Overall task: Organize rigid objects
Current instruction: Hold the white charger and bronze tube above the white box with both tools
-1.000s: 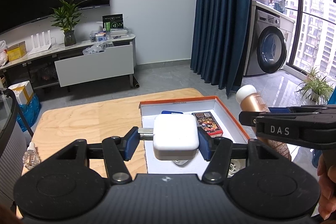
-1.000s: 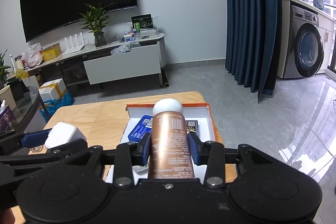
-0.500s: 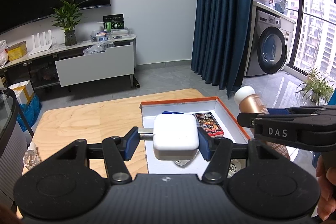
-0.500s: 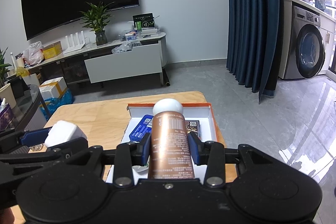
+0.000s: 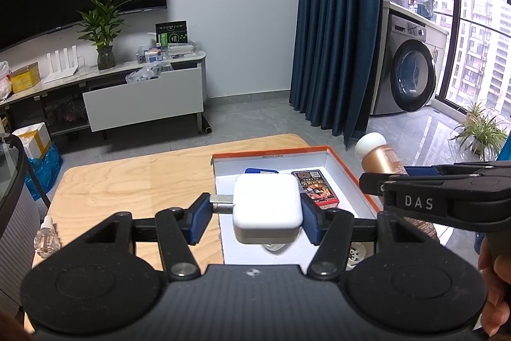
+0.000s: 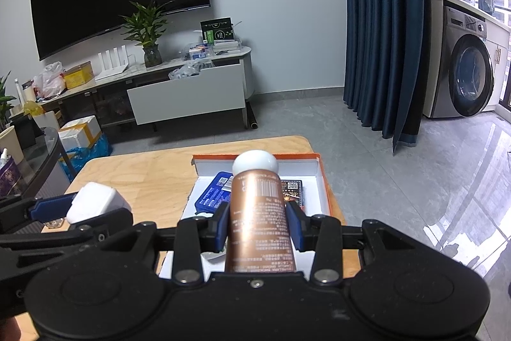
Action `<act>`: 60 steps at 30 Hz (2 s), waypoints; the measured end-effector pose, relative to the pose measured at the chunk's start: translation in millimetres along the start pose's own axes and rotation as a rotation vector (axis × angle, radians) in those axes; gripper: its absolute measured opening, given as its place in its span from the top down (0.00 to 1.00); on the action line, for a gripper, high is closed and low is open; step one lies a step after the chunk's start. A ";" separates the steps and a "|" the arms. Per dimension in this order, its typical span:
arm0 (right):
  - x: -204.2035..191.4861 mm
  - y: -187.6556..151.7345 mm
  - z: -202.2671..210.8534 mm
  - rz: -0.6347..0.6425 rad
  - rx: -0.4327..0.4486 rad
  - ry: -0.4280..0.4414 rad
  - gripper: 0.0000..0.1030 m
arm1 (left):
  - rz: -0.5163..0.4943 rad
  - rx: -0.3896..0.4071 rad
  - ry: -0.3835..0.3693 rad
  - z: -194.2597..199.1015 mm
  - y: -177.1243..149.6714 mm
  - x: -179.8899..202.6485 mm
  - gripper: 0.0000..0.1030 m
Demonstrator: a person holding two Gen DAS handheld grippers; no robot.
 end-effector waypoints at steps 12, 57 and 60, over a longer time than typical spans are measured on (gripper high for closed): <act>1.3 -1.2 -2.5 0.001 -0.007 -0.006 0.55 | 0.004 -0.004 -0.001 -2.1 -1.7 0.3 0.43; 11.0 -11.5 -27.6 -0.009 -0.056 -0.026 0.55 | 0.020 -0.035 0.005 -16.5 -10.0 -8.7 0.43; 14.4 -11.9 -30.0 -0.017 -0.061 -0.029 0.55 | 0.020 -0.041 0.003 -18.9 -11.2 -9.8 0.43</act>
Point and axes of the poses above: each gripper's, at about its wrist camera, not at the fingertips, and z roughly against the way its jaws point, x to its right, y to its top, the point moved 8 cm from there along -z, roughly the way its jaws point, and after that the axes turned 2 degrees about y, right-handed, at the moved point
